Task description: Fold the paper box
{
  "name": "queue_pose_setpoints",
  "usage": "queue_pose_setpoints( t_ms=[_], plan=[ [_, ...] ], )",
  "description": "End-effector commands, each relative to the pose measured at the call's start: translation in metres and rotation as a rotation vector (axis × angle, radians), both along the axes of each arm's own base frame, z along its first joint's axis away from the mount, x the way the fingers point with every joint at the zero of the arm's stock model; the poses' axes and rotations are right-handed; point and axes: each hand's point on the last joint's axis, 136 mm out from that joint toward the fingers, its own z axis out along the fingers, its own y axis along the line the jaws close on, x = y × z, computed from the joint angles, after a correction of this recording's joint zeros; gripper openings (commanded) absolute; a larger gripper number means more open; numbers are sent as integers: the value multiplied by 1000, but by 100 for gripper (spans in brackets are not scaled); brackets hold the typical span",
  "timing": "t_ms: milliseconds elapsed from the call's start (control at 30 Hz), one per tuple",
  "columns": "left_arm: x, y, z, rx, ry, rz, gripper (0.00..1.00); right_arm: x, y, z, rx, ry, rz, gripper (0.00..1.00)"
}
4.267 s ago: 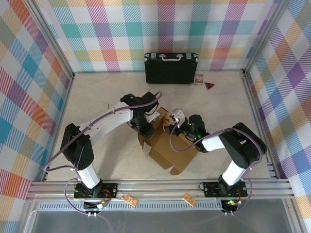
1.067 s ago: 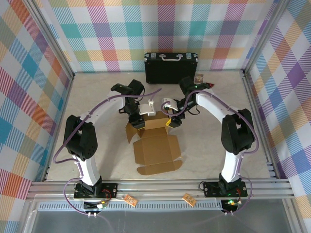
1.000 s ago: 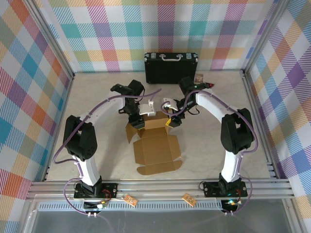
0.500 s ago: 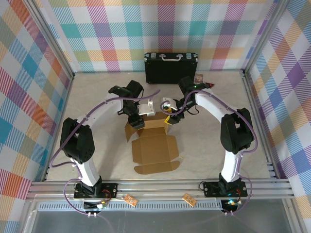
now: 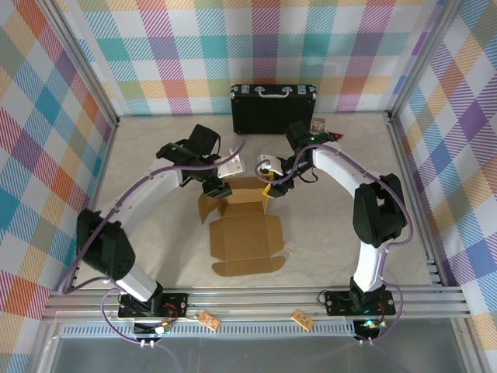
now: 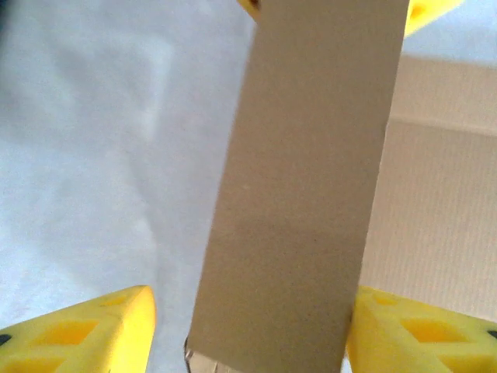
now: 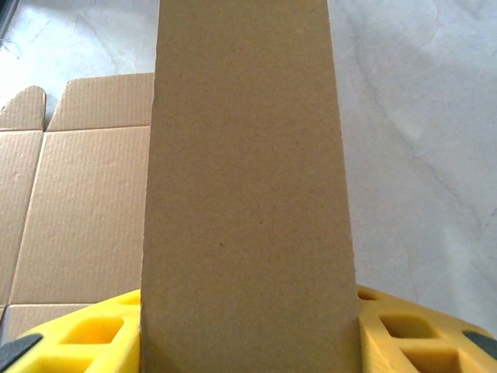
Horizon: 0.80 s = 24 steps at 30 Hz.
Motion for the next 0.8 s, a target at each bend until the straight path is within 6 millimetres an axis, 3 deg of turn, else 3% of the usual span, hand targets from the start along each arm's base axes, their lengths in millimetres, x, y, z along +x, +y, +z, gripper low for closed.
queue_pose_setpoints(
  t_ms=[0,133,233,333,400,533,667,767],
  plan=[
    [21,3,77,-258,-223,158,65,-7,-4,17,23,-20,-14,38],
    [18,42,129,-549,-365,462,74,-8,-7,22,45,-47,-32,38],
    [10,83,128,-682,-407,717,84,-10,-6,23,56,-45,-28,39],
    [9,119,96,-665,-382,924,87,-10,-7,20,49,-46,-27,39],
    [12,139,64,-596,-344,1039,85,-10,-8,18,39,-49,-25,39],
    [15,160,16,-513,-246,1195,76,-11,-10,18,32,-52,-18,39],
    [12,155,-21,-488,-122,1234,67,-13,-11,17,28,-42,-16,39],
    [0,136,-47,-485,13,1170,63,-12,-11,17,33,-38,-18,39]
  ],
)
